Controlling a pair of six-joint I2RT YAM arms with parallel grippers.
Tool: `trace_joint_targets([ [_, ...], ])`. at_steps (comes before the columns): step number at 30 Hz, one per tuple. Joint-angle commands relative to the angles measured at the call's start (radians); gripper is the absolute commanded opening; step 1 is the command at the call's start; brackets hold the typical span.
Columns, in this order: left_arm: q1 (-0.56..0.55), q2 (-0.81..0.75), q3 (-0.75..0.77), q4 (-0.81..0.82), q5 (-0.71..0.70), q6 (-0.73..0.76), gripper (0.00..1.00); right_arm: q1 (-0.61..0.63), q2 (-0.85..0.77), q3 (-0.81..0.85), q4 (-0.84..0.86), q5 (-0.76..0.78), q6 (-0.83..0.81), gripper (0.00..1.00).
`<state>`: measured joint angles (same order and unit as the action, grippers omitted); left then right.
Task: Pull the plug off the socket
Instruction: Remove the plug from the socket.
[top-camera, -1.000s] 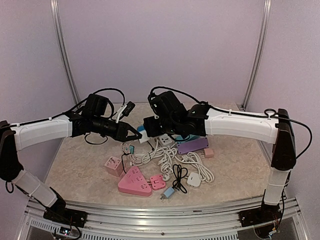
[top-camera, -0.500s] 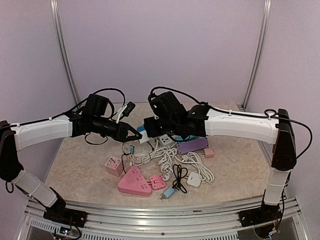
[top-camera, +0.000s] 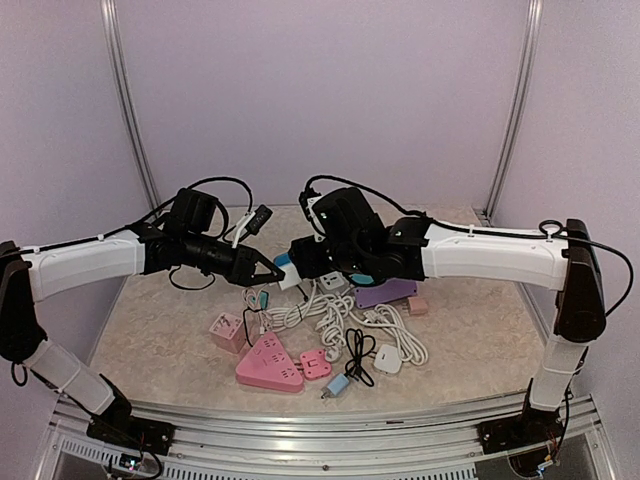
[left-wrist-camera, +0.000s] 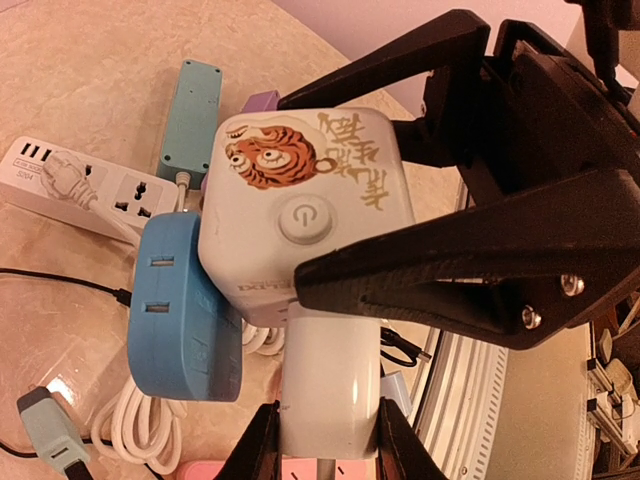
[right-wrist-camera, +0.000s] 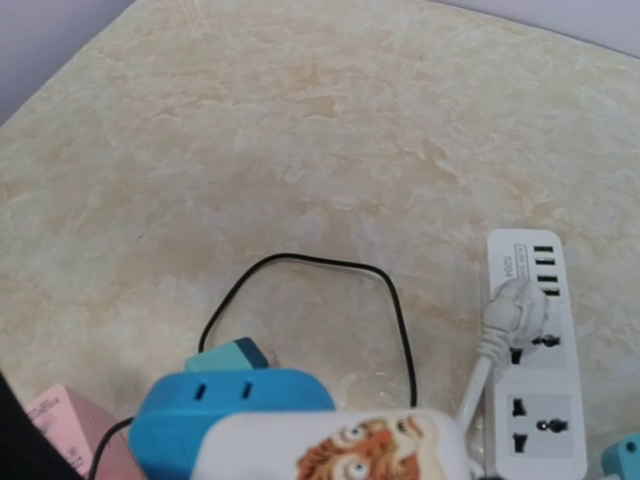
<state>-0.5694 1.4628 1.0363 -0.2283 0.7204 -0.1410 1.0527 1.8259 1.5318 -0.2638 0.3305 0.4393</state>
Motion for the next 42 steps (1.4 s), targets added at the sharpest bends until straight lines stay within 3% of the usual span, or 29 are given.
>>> trace_joint_targets([
  [1, -0.006, -0.011, 0.020, 0.042, 0.047, 0.016, 0.00, -0.005, -0.023, -0.012, 0.007, 0.008, -0.015, 0.00],
  [18, -0.006, 0.013, 0.015, 0.064, 0.028, -0.033, 0.00, 0.015, 0.105, 0.157, -0.255, 0.262, 0.031, 0.00],
  [27, -0.002, 0.013, 0.016, 0.061, 0.024, -0.029, 0.00, 0.015, 0.126, 0.188, -0.314, 0.316, 0.034, 0.00],
  [33, 0.020, 0.010, 0.014, 0.065, 0.053, -0.032, 0.00, 0.004, 0.077, 0.132, -0.233, 0.231, 0.020, 0.00],
  [42, 0.059, 0.014, 0.033, 0.039, 0.127, -0.015, 0.00, -0.032, -0.079, -0.105, 0.067, -0.070, -0.063, 0.00],
])
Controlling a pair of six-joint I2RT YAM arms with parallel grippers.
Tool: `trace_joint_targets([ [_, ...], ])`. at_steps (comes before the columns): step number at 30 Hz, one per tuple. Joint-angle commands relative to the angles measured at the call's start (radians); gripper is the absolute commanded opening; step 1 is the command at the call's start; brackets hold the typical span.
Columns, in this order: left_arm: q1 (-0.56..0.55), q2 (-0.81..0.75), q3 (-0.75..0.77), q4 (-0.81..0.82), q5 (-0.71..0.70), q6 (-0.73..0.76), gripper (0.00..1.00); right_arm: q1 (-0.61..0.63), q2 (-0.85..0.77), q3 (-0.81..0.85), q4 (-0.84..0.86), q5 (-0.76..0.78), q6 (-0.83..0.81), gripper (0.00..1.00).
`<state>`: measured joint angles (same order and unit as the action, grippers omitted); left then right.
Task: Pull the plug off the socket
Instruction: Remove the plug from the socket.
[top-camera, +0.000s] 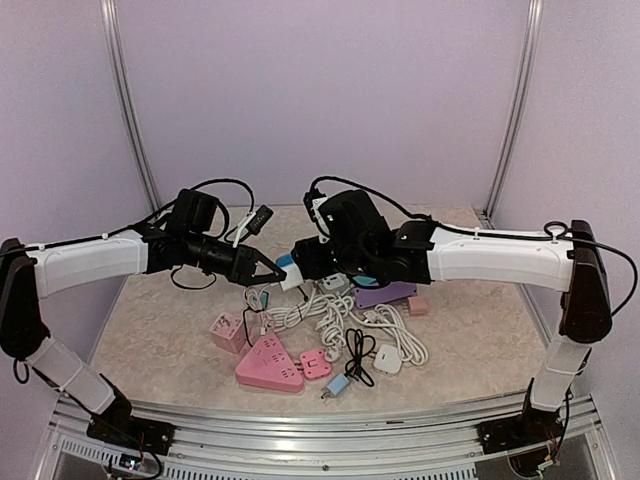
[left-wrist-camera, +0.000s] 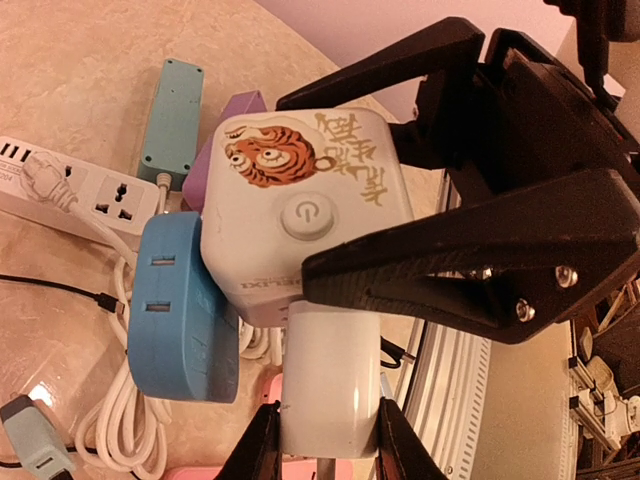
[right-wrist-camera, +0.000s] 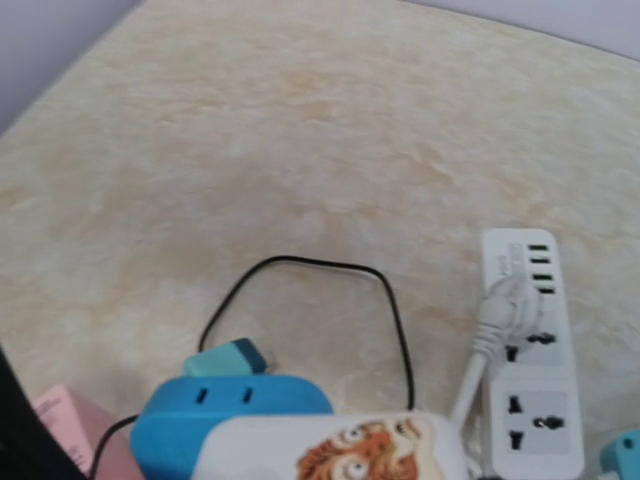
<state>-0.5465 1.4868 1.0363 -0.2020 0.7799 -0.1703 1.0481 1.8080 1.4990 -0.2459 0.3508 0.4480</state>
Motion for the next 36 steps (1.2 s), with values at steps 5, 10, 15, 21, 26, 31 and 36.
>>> trace_joint_targets([
  [5, 0.037, -0.011, 0.034, 0.009, 0.064, 0.017, 0.00, -0.027, -0.067, -0.082, 0.042, -0.093, -0.073, 0.00],
  [10, 0.035, -0.011, 0.031, 0.012, 0.053, 0.014, 0.00, -0.028, -0.056, -0.068, 0.013, -0.031, -0.059, 0.00],
  [15, 0.019, -0.026, 0.022, 0.009, -0.029, 0.021, 0.00, -0.028, -0.030, -0.018, -0.082, 0.091, -0.021, 0.00],
  [21, 0.011, -0.049, 0.011, 0.012, -0.073, 0.027, 0.00, -0.026, 0.012, 0.041, -0.208, 0.211, 0.006, 0.00],
  [26, 0.011, -0.048, 0.013, 0.010, -0.074, 0.027, 0.00, -0.024, 0.027, 0.064, -0.253, 0.249, 0.003, 0.00],
  [31, 0.010, -0.043, 0.014, 0.009, -0.071, 0.027, 0.00, -0.014, 0.058, 0.102, -0.291, 0.287, -0.003, 0.00],
  [36, 0.010, -0.041, 0.015, 0.008, -0.070, 0.029, 0.00, -0.014, 0.056, 0.094, -0.272, 0.267, -0.001, 0.00],
])
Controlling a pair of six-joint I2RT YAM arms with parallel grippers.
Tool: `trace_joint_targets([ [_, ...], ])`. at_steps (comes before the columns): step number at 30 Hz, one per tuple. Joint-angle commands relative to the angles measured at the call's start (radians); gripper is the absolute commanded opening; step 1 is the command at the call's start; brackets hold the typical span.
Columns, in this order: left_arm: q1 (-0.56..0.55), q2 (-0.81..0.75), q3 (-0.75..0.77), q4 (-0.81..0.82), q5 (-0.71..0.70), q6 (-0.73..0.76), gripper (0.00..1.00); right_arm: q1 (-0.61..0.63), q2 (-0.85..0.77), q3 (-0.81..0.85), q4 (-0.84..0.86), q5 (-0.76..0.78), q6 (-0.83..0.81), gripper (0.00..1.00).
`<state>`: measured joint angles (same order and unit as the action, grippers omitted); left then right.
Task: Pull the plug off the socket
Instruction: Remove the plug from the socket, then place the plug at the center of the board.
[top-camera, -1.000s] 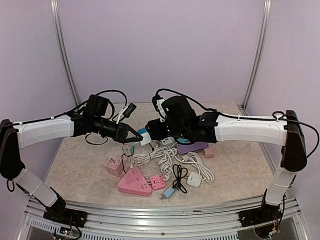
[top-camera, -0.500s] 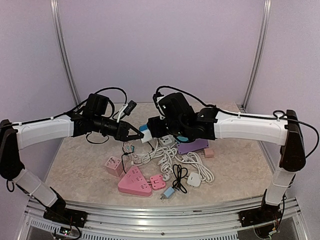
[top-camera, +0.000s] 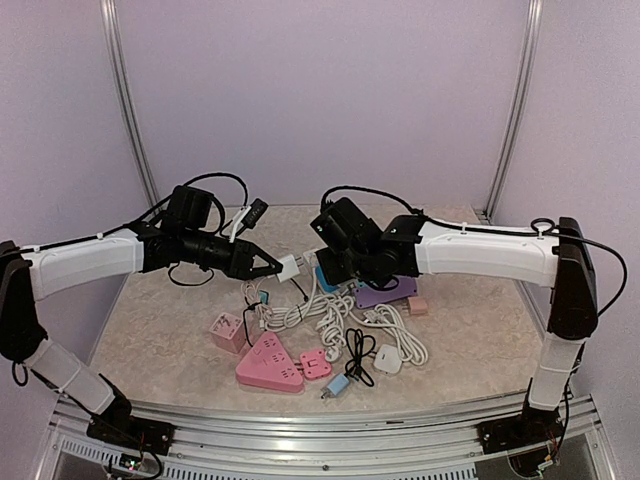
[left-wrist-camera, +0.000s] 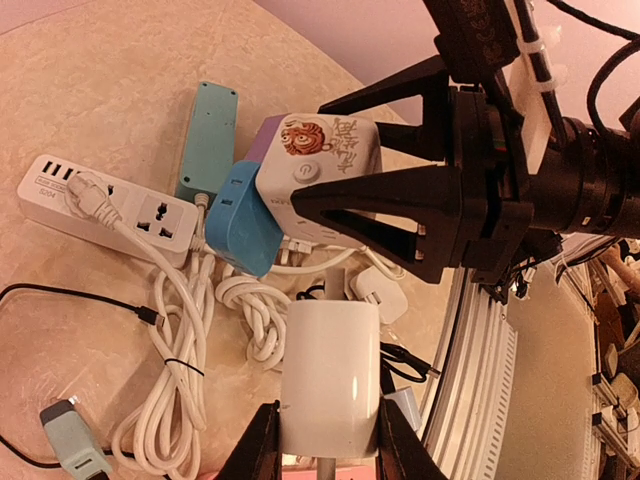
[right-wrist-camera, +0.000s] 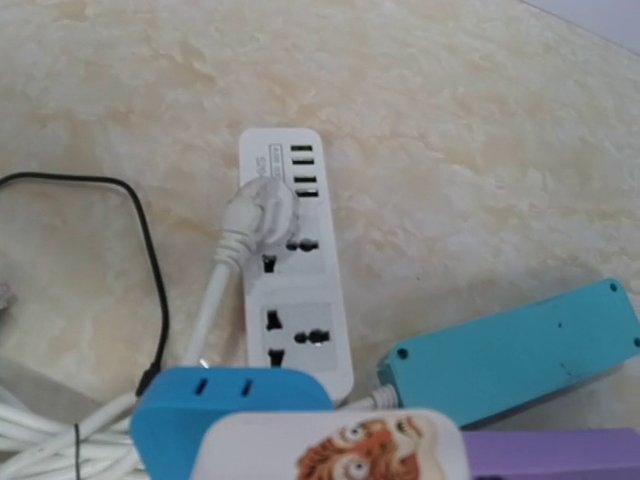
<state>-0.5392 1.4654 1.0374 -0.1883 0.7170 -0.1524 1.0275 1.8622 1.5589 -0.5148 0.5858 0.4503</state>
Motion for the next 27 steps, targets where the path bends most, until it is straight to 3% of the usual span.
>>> trace_joint_targets([
  [1, 0.002, -0.020, 0.013, -0.007, -0.007, 0.011, 0.00, 0.007, 0.000, 0.033, -0.002, 0.031, -0.001, 0.00],
  [13, -0.014, 0.001, 0.029, -0.048, -0.034, 0.023, 0.00, -0.017, -0.083, -0.043, 0.071, -0.011, 0.006, 0.00],
  [27, -0.113, 0.215, 0.146, -0.237, -0.034, 0.090, 0.00, -0.107, -0.315, -0.267, 0.253, -0.091, 0.030, 0.00],
])
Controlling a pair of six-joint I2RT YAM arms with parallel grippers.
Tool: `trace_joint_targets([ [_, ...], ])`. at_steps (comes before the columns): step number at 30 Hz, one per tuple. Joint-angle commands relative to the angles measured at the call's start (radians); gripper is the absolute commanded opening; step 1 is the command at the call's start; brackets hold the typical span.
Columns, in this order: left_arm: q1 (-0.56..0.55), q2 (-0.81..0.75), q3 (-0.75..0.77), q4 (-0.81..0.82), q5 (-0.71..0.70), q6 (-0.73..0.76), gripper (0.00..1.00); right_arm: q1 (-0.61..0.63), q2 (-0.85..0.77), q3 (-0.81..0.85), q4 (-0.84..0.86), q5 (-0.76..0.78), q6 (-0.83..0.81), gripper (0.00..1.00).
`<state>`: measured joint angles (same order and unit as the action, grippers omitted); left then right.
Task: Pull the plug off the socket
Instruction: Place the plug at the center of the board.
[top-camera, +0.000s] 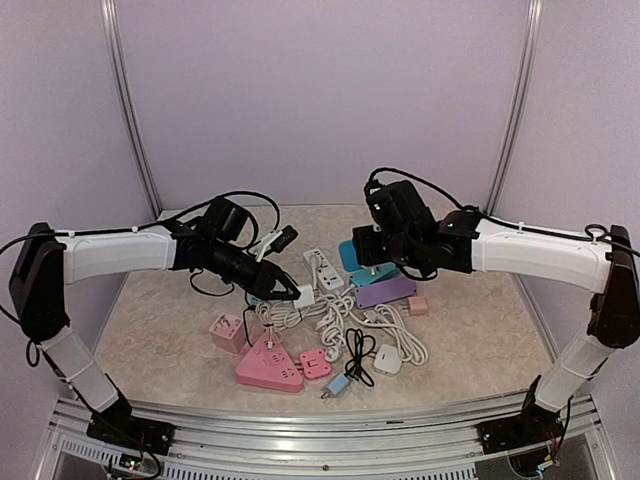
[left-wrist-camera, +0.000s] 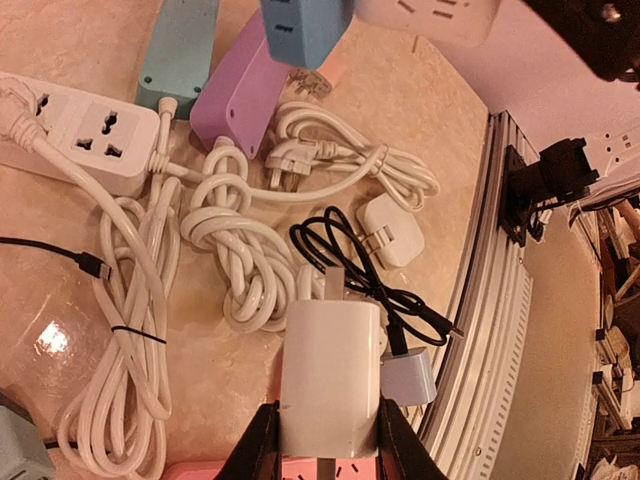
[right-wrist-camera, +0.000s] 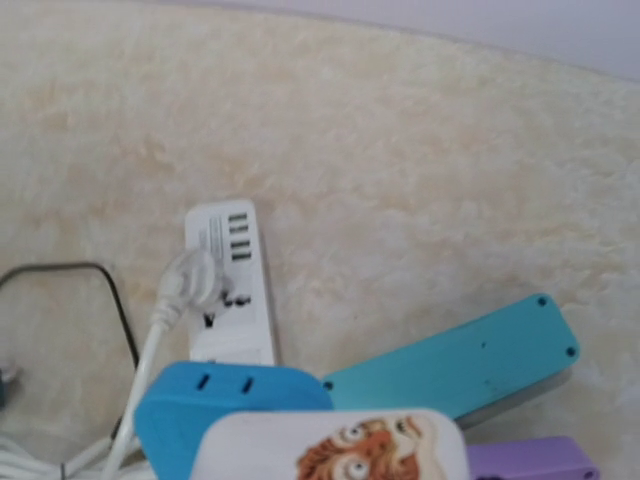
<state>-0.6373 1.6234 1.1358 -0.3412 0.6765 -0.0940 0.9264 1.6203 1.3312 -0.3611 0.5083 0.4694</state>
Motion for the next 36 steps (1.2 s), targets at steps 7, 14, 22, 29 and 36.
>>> trace_joint_targets([
  [7, -0.040, 0.133, 0.089, -0.157, -0.001, 0.047, 0.00, -0.011, -0.120, -0.086, 0.159, -0.036, -0.010, 0.00],
  [14, -0.052, 0.176, 0.111, -0.196, -0.028, 0.047, 0.19, -0.018, -0.164, -0.132, 0.234, -0.080, -0.020, 0.00],
  [22, -0.053, 0.198, 0.127, -0.222, -0.056, 0.043, 0.38, -0.023, -0.170, -0.139, 0.237, -0.093, -0.020, 0.00],
  [29, -0.053, 0.187, 0.129, -0.227, -0.102, 0.048, 0.66, -0.023, -0.181, -0.146, 0.248, -0.096, -0.023, 0.00],
  [36, -0.043, 0.114, 0.105, -0.189, -0.201, 0.051, 0.70, -0.055, -0.199, -0.190, 0.307, -0.213, -0.029, 0.00],
])
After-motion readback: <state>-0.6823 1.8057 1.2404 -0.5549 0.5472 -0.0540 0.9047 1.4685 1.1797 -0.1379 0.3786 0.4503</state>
